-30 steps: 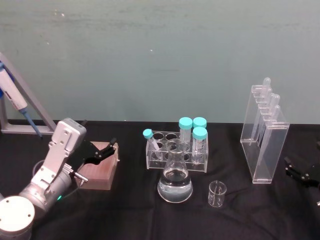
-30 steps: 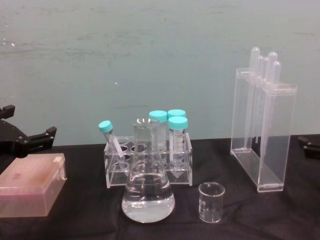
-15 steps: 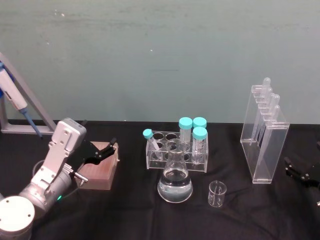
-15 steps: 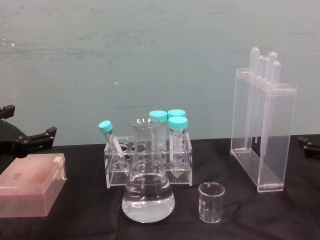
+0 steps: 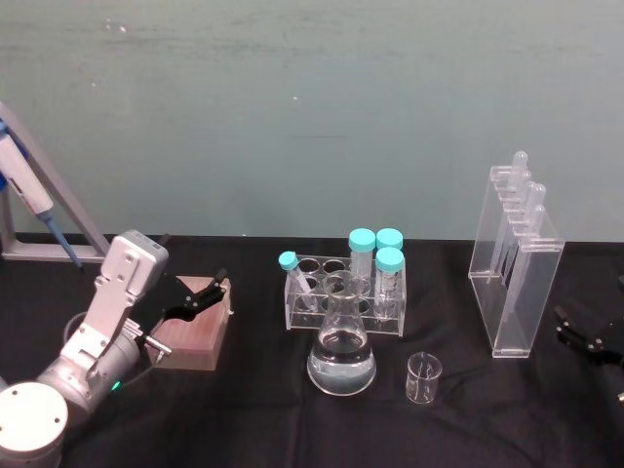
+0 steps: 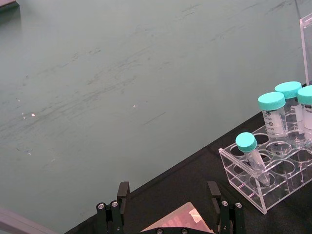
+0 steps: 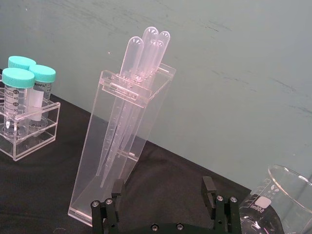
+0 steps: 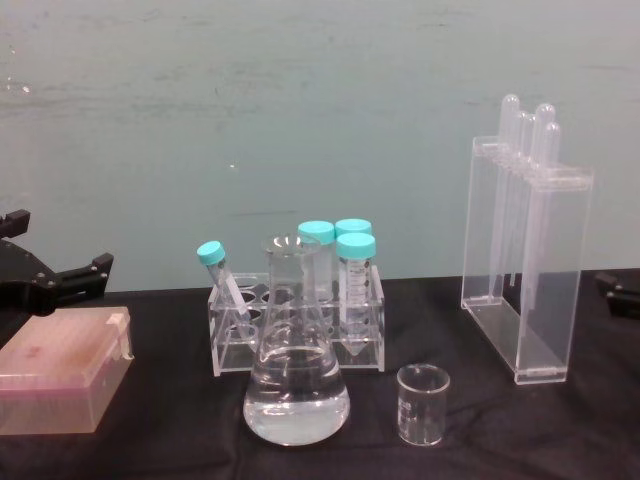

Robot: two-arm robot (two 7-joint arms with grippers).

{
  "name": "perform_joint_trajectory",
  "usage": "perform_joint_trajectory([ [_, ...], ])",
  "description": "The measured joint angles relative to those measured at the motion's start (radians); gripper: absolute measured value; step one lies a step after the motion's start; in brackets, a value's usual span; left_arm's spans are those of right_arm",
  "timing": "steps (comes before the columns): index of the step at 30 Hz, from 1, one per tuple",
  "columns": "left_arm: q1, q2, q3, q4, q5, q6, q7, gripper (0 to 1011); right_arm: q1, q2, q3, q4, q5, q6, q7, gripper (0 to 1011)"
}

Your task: Place the experimental apparatus aside using one hand.

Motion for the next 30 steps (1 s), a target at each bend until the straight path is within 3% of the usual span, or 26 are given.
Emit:
perform_joint_trajectory([
  [10, 0.000, 0.000, 0.000, 0.000, 0.000, 0.000, 0.000, 1000, 0.000, 0.000, 0.000, 0.000, 0.000, 0.000, 0.000, 1000],
  [30, 0.000, 0.000, 0.000, 0.000, 0.000, 0.000, 0.000, 1000, -0.050, -0.025, 0.068, -0.058, -0.039, 0.004, -0.009, 1000],
])
